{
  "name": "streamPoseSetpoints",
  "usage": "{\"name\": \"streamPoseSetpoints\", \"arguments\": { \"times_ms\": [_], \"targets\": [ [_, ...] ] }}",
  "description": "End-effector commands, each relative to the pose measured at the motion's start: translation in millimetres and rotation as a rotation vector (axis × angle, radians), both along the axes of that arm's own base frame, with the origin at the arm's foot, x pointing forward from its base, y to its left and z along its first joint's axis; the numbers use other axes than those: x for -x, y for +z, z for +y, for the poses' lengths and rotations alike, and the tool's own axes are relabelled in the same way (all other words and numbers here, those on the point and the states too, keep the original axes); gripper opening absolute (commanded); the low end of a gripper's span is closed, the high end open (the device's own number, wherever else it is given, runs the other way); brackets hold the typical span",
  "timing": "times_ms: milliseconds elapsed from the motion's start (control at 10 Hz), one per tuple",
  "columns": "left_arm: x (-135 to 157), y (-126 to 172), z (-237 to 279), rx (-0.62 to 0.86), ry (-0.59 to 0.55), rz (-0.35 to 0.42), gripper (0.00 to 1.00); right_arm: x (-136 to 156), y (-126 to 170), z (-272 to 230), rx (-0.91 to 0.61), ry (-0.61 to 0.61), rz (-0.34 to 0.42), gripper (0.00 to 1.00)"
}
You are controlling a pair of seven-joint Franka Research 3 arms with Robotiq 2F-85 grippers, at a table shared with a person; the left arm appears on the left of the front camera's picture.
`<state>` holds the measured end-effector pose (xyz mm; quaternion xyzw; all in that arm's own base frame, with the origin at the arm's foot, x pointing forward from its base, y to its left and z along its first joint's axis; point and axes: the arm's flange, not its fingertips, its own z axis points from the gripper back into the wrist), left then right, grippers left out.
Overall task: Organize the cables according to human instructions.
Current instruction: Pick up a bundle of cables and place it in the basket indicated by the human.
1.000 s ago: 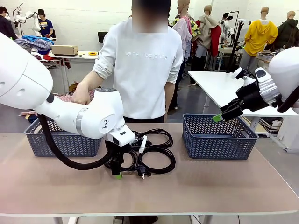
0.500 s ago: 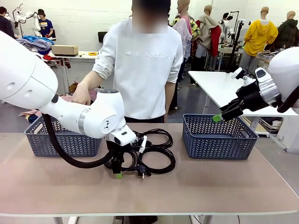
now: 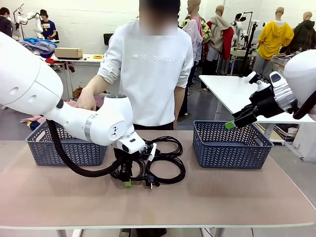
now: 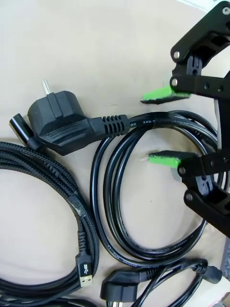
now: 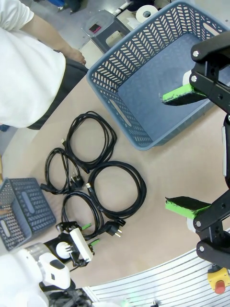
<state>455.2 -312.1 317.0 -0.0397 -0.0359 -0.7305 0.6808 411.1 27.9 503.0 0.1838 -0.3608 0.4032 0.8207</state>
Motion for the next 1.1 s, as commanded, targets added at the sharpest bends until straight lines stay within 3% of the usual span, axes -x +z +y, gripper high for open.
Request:
{"name": "streamPoseSetpoints", "arguments": {
  "times_ms": [0, 300, 400, 500, 700, 1000],
  "targets": [
    [-2, 2, 0, -0.029, 0.008, -0.009, 0.32, -3, -2, -1, -0.014, 0.02, -0.021, 1.0],
    [-1, 5, 3, -0.039, 0.007, -0.007, 0.04, -3, -2, -1, -0.014, 0.02, -0.021, 1.0],
    [0, 7, 5, -0.04, 0.01, -0.006, 0.12, -3, -2, -1, -0.014, 0.02, -0.021, 1.0],
    [3, 11, 8, -0.041, 0.013, -0.006, 0.0, -3, -2, -1, -0.014, 0.02, -0.021, 1.0],
    [11, 31, 12, -0.039, 0.022, -0.027, 0.0, -3, -2, -1, -0.014, 0.02, -0.021, 1.0],
    [12, 91, 8, -0.022, 0.018, -0.142, 0.0, -3, -2, -1, -0.014, 0.02, -0.021, 1.0]
  ]
}}
